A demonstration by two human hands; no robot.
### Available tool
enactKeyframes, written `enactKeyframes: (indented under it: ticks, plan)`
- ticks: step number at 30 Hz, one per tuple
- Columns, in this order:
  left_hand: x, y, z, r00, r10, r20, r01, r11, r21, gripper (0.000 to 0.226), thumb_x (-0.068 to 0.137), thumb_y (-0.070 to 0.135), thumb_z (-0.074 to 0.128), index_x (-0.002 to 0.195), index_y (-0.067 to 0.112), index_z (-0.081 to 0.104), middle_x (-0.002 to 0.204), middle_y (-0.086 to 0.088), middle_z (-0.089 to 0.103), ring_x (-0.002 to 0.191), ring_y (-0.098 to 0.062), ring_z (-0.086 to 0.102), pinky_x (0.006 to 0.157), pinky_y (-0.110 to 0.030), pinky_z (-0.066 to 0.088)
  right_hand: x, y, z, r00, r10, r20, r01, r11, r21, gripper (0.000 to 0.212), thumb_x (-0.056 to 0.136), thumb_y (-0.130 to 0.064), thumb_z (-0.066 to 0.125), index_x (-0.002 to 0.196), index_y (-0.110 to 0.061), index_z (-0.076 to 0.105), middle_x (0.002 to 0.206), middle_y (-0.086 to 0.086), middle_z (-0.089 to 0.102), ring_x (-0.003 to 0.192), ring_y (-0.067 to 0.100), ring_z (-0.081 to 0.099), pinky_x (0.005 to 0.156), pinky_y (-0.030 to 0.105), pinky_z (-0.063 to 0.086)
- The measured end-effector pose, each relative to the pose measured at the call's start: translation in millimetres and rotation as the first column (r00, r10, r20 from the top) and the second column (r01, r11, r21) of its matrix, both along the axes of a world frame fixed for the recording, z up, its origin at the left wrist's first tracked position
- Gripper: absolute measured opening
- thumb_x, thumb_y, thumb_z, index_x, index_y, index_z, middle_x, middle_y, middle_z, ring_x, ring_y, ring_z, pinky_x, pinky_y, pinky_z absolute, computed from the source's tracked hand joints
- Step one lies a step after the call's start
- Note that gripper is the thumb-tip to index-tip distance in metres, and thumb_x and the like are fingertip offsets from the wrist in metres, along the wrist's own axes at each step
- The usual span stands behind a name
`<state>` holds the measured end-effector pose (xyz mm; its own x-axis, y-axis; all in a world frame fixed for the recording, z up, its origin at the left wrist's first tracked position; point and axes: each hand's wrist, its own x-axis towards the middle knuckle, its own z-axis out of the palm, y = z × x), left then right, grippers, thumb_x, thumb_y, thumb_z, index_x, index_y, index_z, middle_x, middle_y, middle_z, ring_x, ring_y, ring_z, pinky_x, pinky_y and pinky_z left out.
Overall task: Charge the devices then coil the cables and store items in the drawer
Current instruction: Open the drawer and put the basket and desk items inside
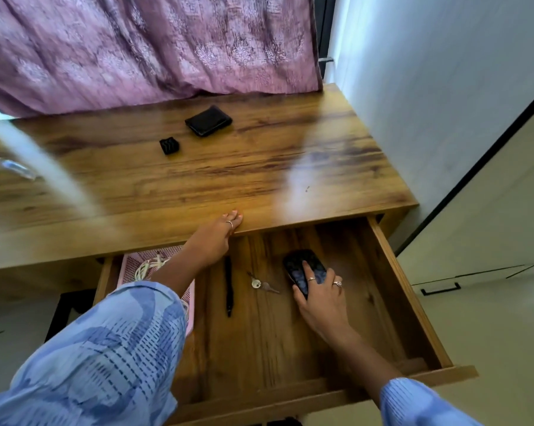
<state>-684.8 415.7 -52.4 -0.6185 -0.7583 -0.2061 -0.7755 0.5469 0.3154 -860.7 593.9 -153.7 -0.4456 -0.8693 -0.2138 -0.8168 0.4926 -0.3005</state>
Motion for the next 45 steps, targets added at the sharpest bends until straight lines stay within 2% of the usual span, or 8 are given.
enactKeyframes:
  ticks: [11, 14, 17, 24, 32, 36, 41, 45]
  plan:
    - [11, 0, 4, 0.993, -0.052, 0.111, 0.050, 0.999, 0.014, 0.053, 0.099, 0.012, 0.039, 0.149, 0.017, 0.022, 0.159, 0.000, 0.012, 0.145, -0.017, 0.017, 0.117, -0.031, 0.017, 10, -9, 4, 0.993, 0.079, -0.082, -0.072, 0.993, 0.094, 0.078, 0.089, -0.070, 0.022, 0.151, -0.025, 0.008, 0.148, 0.014, 0.029, 0.135, 0.033, 0.031, 0.103, 0.043, 0.035]
    - [15, -3, 9, 0.988, -0.033, 0.149, 0.032, 0.999, 0.008, 0.054, 0.099, 0.022, 0.042, 0.149, 0.019, 0.022, 0.159, 0.001, 0.014, 0.144, -0.019, 0.021, 0.116, -0.035, 0.022, 11, -23, 34, 0.975, 0.115, -0.192, -0.140, 0.982, -0.124, 0.071, 0.092, -0.064, 0.023, 0.144, -0.018, 0.031, 0.130, 0.011, 0.047, 0.116, 0.027, 0.049, 0.087, 0.036, 0.046]
    - [21, -10, 14, 0.987, 0.034, 0.154, -0.033, 0.999, -0.010, 0.054, 0.098, 0.027, 0.044, 0.148, 0.017, 0.025, 0.159, -0.003, 0.016, 0.143, -0.021, 0.022, 0.116, -0.038, 0.024, 18, -41, 67, 0.942, 0.165, -0.291, -0.265, 0.898, -0.351, 0.059, 0.094, -0.055, 0.031, 0.129, -0.012, 0.051, 0.115, 0.008, 0.056, 0.101, 0.024, 0.057, 0.075, 0.034, 0.051]
    - [39, -38, 29, 0.956, 0.211, 0.206, -0.214, 0.977, -0.010, 0.059, 0.093, 0.039, 0.053, 0.143, 0.015, 0.033, 0.156, -0.009, 0.022, 0.138, -0.030, 0.032, 0.109, -0.046, 0.033, 29, -112, 112, 0.881, 0.337, -0.332, -0.439, 0.844, -0.307, 0.053, 0.098, -0.050, 0.026, 0.134, -0.014, 0.042, 0.136, 0.009, 0.039, 0.121, 0.024, 0.044, 0.098, 0.037, 0.043]
    - [45, -95, 33, 0.954, 0.255, 0.159, -0.262, 0.965, 0.024, 0.067, 0.078, 0.041, 0.073, 0.133, 0.015, 0.046, 0.136, -0.010, 0.050, 0.123, -0.028, 0.048, 0.101, -0.044, 0.043, 37, -230, 128, 0.892, 0.365, -0.266, -0.407, 0.905, -0.124, 0.048, 0.092, -0.036, 0.047, 0.132, -0.009, 0.045, 0.143, 0.015, 0.024, 0.131, 0.038, 0.031, 0.107, 0.051, 0.030]
    - [43, -132, 30, 0.940, 0.189, 0.284, -0.205, 0.979, 0.025, 0.086, 0.067, 0.045, 0.079, 0.136, 0.013, 0.040, 0.146, -0.011, 0.035, 0.131, -0.033, 0.039, 0.104, -0.049, 0.040, 42, -297, 135, 0.922, 0.327, -0.205, -0.349, 0.934, -0.078, 0.060, 0.087, -0.041, 0.056, 0.136, -0.011, 0.040, 0.143, 0.016, 0.027, 0.132, 0.040, 0.029, 0.107, 0.052, 0.029]
    - [29, -177, 25, 0.897, 0.005, 0.442, -0.067, 0.990, 0.125, 0.134, 0.054, 0.053, 0.083, 0.150, 0.019, -0.003, 0.160, -0.008, -0.004, 0.143, -0.043, 0.002, 0.113, -0.062, 0.018, 41, -380, 136, 0.948, 0.274, -0.164, -0.290, 0.954, -0.081, 0.084, 0.079, -0.054, 0.061, 0.144, -0.013, 0.027, 0.151, 0.019, 0.019, 0.138, 0.042, 0.022, 0.109, 0.054, 0.024]
    - [17, -193, 20, 0.864, -0.105, 0.493, 0.044, 0.990, 0.133, 0.145, 0.045, 0.059, 0.084, 0.149, 0.009, -0.004, 0.157, -0.020, -0.003, 0.142, -0.046, 0.006, 0.114, -0.060, 0.017, 39, -431, 130, 0.946, 0.278, -0.169, -0.295, 0.952, -0.085, 0.102, 0.071, -0.066, 0.064, 0.147, -0.016, 0.018, 0.151, 0.023, 0.018, 0.139, 0.044, 0.019, 0.111, 0.058, 0.020]
